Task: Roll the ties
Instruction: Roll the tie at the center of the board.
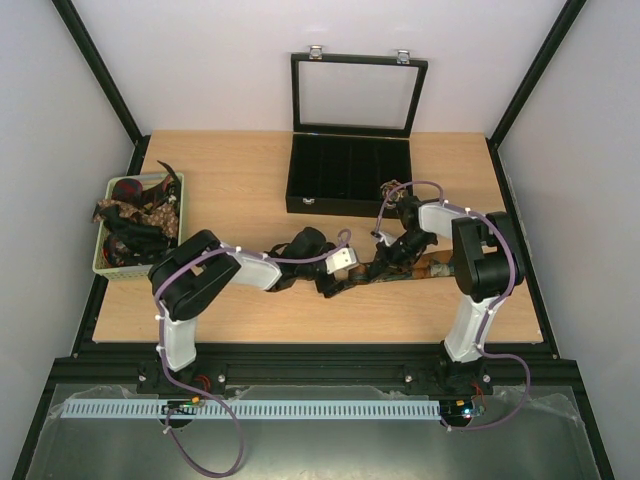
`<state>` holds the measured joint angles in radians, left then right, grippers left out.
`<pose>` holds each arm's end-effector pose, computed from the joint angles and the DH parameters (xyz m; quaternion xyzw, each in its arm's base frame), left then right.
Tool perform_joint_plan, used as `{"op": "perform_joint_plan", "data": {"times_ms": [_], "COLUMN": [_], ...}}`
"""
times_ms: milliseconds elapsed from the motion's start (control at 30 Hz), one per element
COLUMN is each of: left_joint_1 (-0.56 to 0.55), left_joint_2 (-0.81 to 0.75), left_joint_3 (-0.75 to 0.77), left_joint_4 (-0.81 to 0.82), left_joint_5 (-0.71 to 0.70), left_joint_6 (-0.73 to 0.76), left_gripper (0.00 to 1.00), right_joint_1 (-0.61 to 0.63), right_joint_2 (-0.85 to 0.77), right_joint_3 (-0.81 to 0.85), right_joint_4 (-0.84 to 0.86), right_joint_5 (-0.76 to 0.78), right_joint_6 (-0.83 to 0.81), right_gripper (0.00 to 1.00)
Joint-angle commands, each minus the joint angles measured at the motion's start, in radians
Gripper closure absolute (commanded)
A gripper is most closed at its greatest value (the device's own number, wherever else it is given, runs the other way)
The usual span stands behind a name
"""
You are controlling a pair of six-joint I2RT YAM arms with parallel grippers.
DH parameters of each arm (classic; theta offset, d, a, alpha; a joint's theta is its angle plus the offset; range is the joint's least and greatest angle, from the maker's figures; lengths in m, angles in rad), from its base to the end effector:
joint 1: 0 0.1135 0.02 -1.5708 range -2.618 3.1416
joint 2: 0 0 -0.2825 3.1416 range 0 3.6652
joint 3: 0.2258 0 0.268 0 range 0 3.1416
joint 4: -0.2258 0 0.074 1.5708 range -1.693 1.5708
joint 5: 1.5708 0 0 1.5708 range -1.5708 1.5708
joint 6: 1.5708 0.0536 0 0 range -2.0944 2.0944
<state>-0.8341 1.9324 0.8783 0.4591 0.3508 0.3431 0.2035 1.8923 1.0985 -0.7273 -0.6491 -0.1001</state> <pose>0.2579 -0.3117 0.1106 0.5509 0.6780 -0.2617 0.4103 0.3274 0.1006 0.1208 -0.1511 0.9354 0.3196 0.0070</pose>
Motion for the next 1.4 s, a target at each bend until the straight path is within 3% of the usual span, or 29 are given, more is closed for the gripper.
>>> {"op": "perform_joint_plan", "data": {"times_ms": [0,333,667,800,933,1033,1200,1367], "left_joint_1": [0.002,-0.013,-0.020,-0.033,-0.035,-0.024,0.000,0.019], "left_joint_2": [-0.032,0.026,0.124,0.149,0.157,0.146,0.136,0.125], "left_joint_3": [-0.003,-0.025,0.129,0.158,0.158,0.122,0.058,0.019], "left_joint_4": [0.042,0.159,0.052,-0.006,-0.047,-0.051,-0.060,-0.073], "left_joint_5": [0.074,0.096,0.087,0.125,0.133,0.149,0.183,0.214], "left_joint_6": [-0.056,-0.033,0.081,0.136,0.132,0.114,0.122,0.159], "left_gripper": [0.15,0.14,0.20,0.31,0.57,0.69,0.75,0.75], "right_joint_1": [0.005,0.007,0.007,0.008,0.006,0.002,-0.024,-0.031], "right_joint_2": [0.048,0.158,0.166,0.172,0.160,0.121,0.023,0.016], "right_joint_3": [-0.026,0.077,0.077,0.087,0.094,0.112,0.155,0.159], "right_joint_4": [0.026,0.010,-0.029,-0.036,-0.044,-0.068,-0.112,-0.075], "right_joint_5": [0.237,0.255,0.253,0.240,0.220,0.169,0.020,-0.028], "right_joint_6": [0.018,0.039,-0.006,-0.007,-0.012,-0.030,-0.067,-0.027], "right_gripper": [0.99,0.99,0.99,0.99,0.99,0.89,0.74,0.72]}}
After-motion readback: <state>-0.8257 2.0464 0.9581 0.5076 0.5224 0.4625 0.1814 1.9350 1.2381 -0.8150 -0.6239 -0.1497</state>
